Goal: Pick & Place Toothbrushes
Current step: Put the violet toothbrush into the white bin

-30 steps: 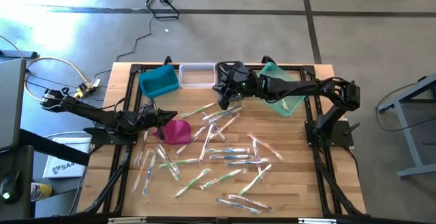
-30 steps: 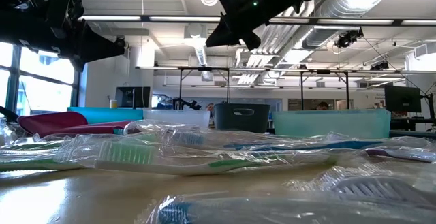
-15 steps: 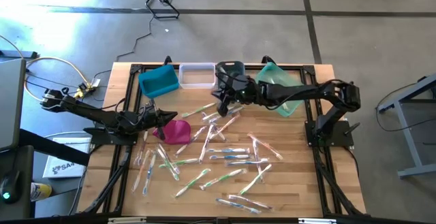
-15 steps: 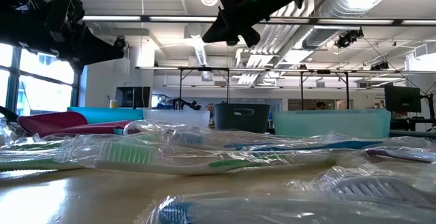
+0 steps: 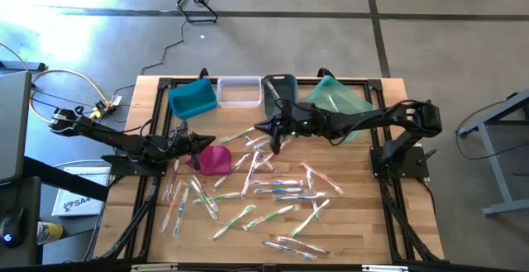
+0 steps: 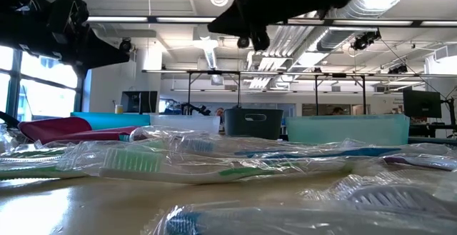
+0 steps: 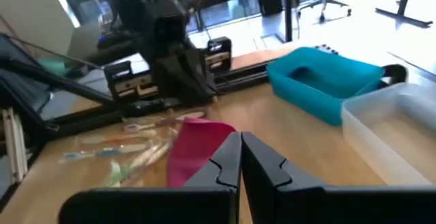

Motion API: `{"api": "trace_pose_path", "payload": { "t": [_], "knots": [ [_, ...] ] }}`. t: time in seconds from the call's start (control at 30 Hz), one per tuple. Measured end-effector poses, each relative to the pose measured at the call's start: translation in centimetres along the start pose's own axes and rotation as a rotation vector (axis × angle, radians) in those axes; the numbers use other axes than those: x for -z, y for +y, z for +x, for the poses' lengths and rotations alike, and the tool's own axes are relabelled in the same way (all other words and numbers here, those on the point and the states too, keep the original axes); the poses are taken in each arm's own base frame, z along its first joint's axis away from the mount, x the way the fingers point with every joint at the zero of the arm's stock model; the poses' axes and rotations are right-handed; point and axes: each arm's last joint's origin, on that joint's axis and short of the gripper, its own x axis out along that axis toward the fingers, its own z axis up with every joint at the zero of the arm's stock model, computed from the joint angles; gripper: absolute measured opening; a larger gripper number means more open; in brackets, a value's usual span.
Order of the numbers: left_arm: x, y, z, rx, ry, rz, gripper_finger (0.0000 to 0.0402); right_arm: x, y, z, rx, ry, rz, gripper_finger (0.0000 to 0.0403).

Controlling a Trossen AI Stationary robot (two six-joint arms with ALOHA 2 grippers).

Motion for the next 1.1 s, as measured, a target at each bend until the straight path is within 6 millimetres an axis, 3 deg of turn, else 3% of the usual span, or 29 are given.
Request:
{"api": "trace_pose_path", "payload": {
  "t": [0.27, 0.53, 0.83, 1.1],
  "knots": [
    [0.1, 0.0, 0.0, -0.004, 0.013, -0.010, 0.0000, -0.7, 0.3, -4.7, -0.016, -0.060, -0.026, 0.0004],
    [0.2, 0.1, 0.0, -0.005, 0.019, -0.005, 0.0000, 0.8, 0.1, -9.6, -0.012, -0.022, -0.053, 0.0004],
    [0.3, 0.1, 0.0, -0.007, 0.023, -0.004, 0.0000, 3.8, 0.8, -12.4, -0.022, 0.094, -0.016, 0.0003],
    [0.3, 0.1, 0.0, -0.007, 0.024, -0.005, 0.0000, 5.3, 2.0, -13.0, 0.090, 0.182, -0.036, 0.0003]
  ]
}}
